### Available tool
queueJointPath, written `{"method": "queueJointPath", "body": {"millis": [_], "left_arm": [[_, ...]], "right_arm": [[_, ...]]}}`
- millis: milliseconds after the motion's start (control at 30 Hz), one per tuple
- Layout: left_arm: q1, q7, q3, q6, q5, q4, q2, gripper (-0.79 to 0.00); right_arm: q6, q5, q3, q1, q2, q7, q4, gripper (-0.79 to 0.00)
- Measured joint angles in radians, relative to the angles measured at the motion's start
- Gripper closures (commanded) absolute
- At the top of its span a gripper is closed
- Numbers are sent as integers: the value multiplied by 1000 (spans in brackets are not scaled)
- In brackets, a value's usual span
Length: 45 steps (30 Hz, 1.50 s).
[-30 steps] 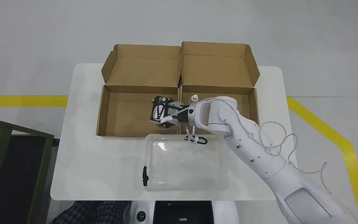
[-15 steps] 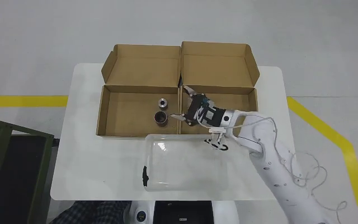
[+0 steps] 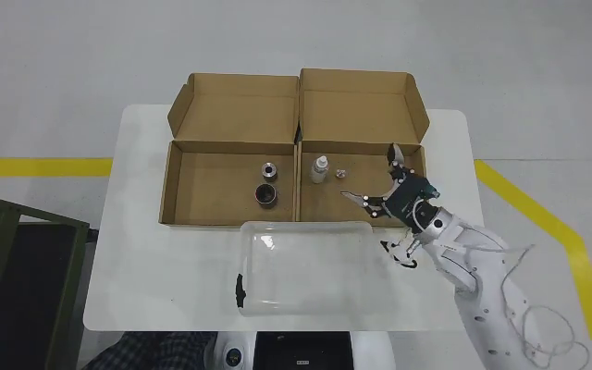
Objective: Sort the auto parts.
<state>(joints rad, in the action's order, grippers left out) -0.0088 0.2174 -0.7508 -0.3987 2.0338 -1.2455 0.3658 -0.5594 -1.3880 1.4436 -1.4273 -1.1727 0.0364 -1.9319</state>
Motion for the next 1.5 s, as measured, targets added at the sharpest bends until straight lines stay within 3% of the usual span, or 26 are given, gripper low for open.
{"method": "queueJointPath", "body": {"millis": [900, 1200, 1500], "left_arm": [[0, 0, 0, 0, 0, 0, 0, -785], [0, 0, 0, 0, 0, 0, 0, -785], [0, 0, 0, 0, 0, 0, 0, -784]], "right_arm": [[65, -1, 326, -430, 24, 293, -72, -785], [104, 16, 368, -501, 20, 346, -75, -785], [106, 18, 368, -503, 20, 351, -73, -785]]}}
